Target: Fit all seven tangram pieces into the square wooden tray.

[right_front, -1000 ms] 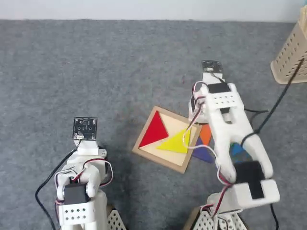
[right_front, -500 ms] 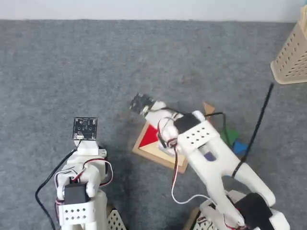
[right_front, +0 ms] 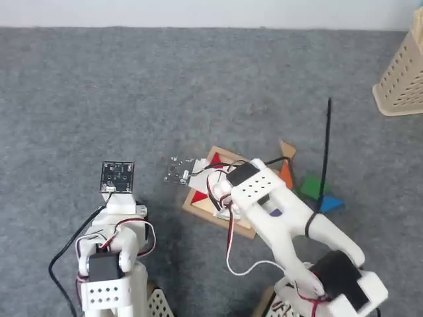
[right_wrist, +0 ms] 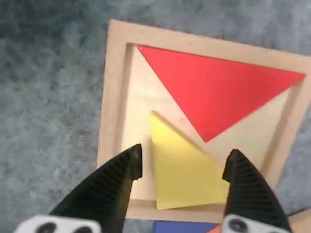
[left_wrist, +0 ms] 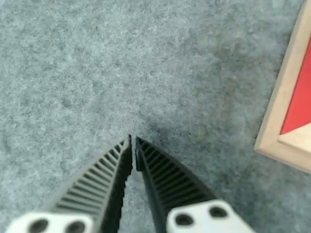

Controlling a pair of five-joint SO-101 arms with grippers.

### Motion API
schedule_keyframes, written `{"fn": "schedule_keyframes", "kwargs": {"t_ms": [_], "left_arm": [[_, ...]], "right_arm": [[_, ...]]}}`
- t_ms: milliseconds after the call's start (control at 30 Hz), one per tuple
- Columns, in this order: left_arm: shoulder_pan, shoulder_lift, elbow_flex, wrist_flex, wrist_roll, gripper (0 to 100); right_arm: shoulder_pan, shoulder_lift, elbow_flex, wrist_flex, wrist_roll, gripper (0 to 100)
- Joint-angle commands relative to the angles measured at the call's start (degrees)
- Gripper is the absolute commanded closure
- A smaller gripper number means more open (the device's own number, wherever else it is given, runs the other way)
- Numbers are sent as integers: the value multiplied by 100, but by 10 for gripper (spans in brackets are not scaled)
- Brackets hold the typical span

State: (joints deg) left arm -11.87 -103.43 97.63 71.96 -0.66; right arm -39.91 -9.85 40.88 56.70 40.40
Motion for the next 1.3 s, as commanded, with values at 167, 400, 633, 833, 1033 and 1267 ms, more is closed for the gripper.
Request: {"fn": "schedule_keyframes", "kwargs": {"t_ms": [167,400,633,833,1033,1267], "left_arm": [[-26,-123,-110,35,44,988],[-26,-123,-110,35,44,988],[-26,-123,-110,35,44,988],[-26,-123,-110,35,44,988],[-26,-123,-110,35,44,988],[-26,-123,-110,35,44,988]], "right_arm": [[-40,198,-53,-163,466,731],[-31,541,-53,-136,888,764],[-31,778,-53,-84,1134,798],[4,813,-53,-48,1081,928],[180,769,-62,-4,949,993],[330,479,-440,418,853,991]]}}
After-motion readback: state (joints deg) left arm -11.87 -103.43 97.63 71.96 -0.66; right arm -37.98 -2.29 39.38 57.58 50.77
